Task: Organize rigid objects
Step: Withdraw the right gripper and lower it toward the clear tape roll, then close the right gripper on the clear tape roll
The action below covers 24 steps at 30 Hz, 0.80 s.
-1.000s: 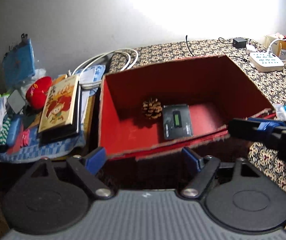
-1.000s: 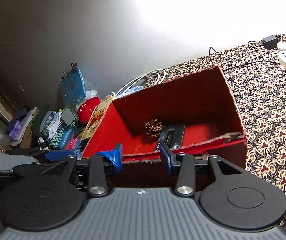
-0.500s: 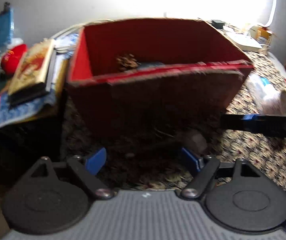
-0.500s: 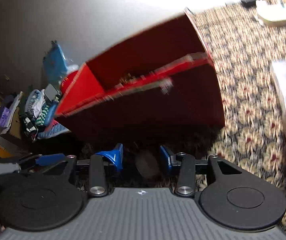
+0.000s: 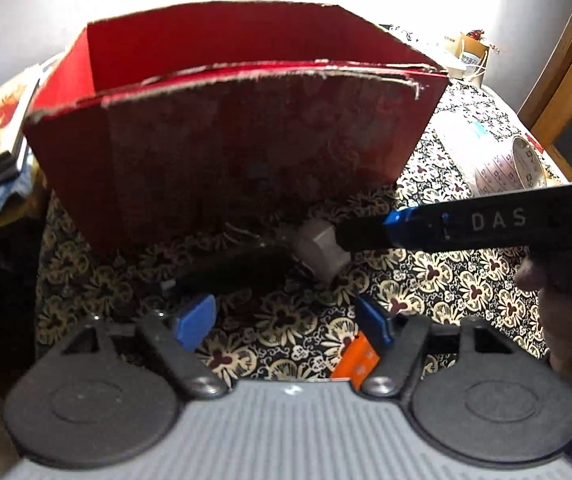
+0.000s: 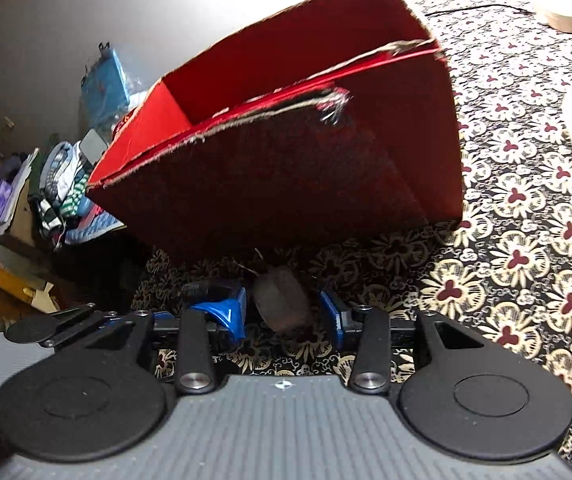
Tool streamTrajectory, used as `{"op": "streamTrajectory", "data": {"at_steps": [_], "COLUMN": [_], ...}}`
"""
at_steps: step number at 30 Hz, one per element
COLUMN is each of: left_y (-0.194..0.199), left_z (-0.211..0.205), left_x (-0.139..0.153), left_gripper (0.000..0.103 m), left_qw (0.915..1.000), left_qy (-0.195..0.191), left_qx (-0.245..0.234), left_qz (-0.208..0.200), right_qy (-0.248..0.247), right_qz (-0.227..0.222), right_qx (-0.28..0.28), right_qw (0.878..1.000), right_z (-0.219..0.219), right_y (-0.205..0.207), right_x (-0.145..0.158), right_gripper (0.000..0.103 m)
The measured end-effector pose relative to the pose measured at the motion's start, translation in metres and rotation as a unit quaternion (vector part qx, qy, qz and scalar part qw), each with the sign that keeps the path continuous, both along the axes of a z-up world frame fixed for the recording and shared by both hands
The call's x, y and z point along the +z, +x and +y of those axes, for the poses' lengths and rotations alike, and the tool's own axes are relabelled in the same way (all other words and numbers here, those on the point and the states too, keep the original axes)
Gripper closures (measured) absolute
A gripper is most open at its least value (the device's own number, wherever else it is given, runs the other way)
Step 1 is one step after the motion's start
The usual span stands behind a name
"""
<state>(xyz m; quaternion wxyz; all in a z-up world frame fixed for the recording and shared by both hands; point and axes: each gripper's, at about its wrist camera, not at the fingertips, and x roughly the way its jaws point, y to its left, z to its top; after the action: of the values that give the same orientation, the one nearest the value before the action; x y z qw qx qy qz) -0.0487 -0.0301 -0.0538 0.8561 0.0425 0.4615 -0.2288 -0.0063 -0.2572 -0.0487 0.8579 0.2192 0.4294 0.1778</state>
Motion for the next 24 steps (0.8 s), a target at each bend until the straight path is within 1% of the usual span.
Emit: {"op": "streamTrajectory", "data": {"at_steps": [5,8,9,10,12,15,17,19,22,24], "left_y": [0.001,0.001,0.002,0.003,0.005,0.010,0.013,0.015,0.021,0.025], "left_z": [0.001,-0.002,-0.002,-0.003,-0.004,-0.009,-0.013,-0.018,-0.030,-0.038], "left_x": [-0.003,-0.004,-0.004,-0.003,-0.003,-0.002,0.000,0.000,-0.001,-0.004], "left_gripper": [0.031,0.032,0.033,0.033,0.037,0.040,0.041,0.041,0.041,0.043], "left_qw": [1.0000,0.9999,0.9999,0.9998,0.9997,0.9993,0.9988,0.9983,0.9975,0.9969], "left_qy": [-0.006,-0.006,-0.006,-0.006,-0.013,-0.023,-0.028,-0.034,-0.033,-0.032], "left_qx": [-0.006,-0.013,-0.015,-0.016,-0.019,-0.029,-0.038,-0.047,-0.060,-0.071], "left_qz": [0.001,-0.001,-0.003,-0.004,-0.003,-0.005,-0.008,-0.011,-0.013,-0.011], "right_qy": [0.000,-0.002,-0.001,0.010,0.021,0.045,0.065,0.068,0.084,0.100], "right_qz": [0.007,0.007,0.011,0.014,0.017,0.021,0.032,0.037,0.048,0.057], "right_qx": [0.012,0.006,0.002,0.002,0.001,-0.013,-0.026,-0.037,-0.042,-0.045], "right_qw": [1.000,1.000,1.000,1.000,1.000,0.999,0.997,0.996,0.994,0.992], "right_z": [0.010,0.011,0.010,0.008,0.003,-0.010,-0.019,-0.026,-0.034,-0.038], "right_y": [0.011,0.017,0.019,0.020,0.021,0.021,0.023,0.022,0.021,0.021], "right_x": [-0.010,-0.015,-0.017,-0.018,-0.019,-0.022,-0.026,-0.028,-0.032,-0.035], "right_gripper": [0.077,0.080,0.083,0.084,0.089,0.094,0.095,0.095,0.095,0.095]}}
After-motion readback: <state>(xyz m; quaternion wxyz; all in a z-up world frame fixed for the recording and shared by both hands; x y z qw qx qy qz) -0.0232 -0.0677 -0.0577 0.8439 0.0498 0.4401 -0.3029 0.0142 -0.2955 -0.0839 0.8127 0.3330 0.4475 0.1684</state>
